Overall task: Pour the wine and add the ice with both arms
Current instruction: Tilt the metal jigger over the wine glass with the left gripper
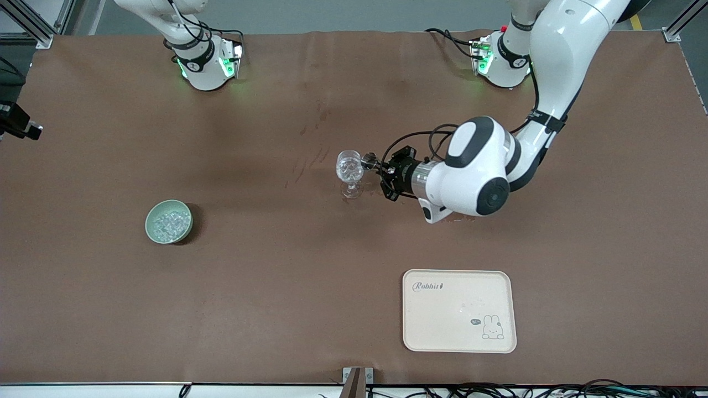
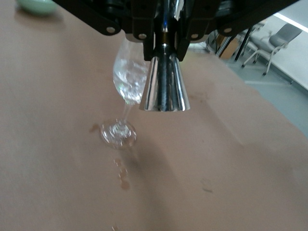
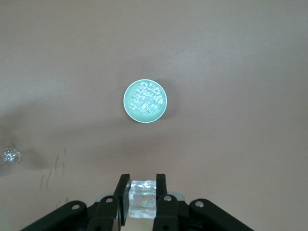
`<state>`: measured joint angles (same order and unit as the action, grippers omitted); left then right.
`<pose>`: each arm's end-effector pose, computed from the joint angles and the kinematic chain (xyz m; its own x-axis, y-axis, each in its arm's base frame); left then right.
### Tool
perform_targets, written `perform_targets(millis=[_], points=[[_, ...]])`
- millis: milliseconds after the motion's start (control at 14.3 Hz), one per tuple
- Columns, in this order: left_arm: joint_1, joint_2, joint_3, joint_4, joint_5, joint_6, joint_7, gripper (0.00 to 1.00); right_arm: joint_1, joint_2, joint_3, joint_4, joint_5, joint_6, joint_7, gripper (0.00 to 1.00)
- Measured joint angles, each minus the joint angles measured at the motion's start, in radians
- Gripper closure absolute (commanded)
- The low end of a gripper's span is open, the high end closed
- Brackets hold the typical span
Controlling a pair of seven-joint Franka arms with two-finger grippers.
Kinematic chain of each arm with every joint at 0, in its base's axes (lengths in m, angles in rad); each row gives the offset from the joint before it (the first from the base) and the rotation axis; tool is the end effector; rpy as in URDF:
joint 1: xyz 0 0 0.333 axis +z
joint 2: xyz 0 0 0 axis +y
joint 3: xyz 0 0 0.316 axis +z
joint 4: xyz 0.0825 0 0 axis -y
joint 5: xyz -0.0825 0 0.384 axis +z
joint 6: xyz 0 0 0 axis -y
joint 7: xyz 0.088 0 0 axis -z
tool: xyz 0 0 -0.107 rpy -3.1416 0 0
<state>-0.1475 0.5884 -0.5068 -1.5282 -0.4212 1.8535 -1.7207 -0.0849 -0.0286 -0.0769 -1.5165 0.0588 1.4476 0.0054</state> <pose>0.5502 -0.3946 0.3500 0.1407 0.8227 -0.5508 0.8678 -0.3703 -0.3314 0.5269 -0.0797 0.6550 0.9864 -0.1590 -0.0405 -0.1613 -0.9850 -0.0605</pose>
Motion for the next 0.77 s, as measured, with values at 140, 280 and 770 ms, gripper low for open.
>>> perform_targets(millis=[140, 280, 770], points=[[-0.029, -0.007, -0.001, 0.006, 0.052, 0.002, -0.082, 0.99, 0.000, 0.002, 0.002, 0.000, 0.000, 0.000, 0.000, 1.00], [-0.062, -0.011, -0.001, 0.021, 0.090, 0.006, -0.161, 0.99, 0.000, 0.004, 0.004, 0.000, 0.000, 0.000, 0.000, 1.00], [-0.124, -0.011, 0.001, 0.042, 0.198, 0.008, -0.333, 0.99, -0.001, 0.004, 0.004, 0.000, 0.000, 0.000, 0.000, 1.00]])
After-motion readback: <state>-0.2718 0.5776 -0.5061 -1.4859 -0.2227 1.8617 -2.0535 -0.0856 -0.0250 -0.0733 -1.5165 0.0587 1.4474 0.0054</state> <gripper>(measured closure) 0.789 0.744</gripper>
